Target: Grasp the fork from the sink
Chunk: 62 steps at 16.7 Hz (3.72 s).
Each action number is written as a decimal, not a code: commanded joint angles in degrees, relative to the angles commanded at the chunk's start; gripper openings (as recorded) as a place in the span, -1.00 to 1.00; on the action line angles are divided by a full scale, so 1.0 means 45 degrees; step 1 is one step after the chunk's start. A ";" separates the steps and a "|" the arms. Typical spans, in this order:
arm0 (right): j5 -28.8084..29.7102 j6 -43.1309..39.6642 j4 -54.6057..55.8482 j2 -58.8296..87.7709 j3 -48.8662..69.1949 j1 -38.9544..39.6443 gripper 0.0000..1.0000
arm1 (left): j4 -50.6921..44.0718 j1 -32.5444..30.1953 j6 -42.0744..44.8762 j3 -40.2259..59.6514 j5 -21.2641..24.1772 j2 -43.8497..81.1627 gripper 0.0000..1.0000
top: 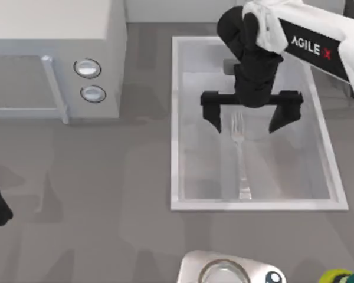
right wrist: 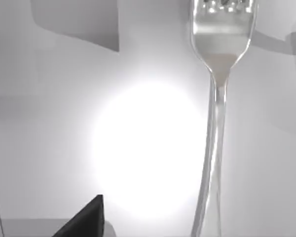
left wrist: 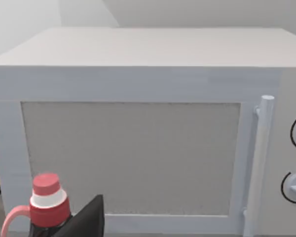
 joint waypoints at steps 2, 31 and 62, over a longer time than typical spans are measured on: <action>0.0008 0.0009 0.1508 0.0479 -0.0801 0.0020 1.00 | 0.0000 0.0000 0.0000 0.0000 0.0000 0.0000 1.00; 0.0021 0.0030 0.3503 0.1334 -0.2148 0.0059 -1.00 | 0.0000 0.0000 0.0000 0.0000 0.0000 0.0000 1.00; 0.0078 -0.2800 -0.2678 -0.6946 -0.4008 -0.2617 -1.00 | 0.0000 0.0000 0.0000 0.0000 0.0000 0.0000 1.00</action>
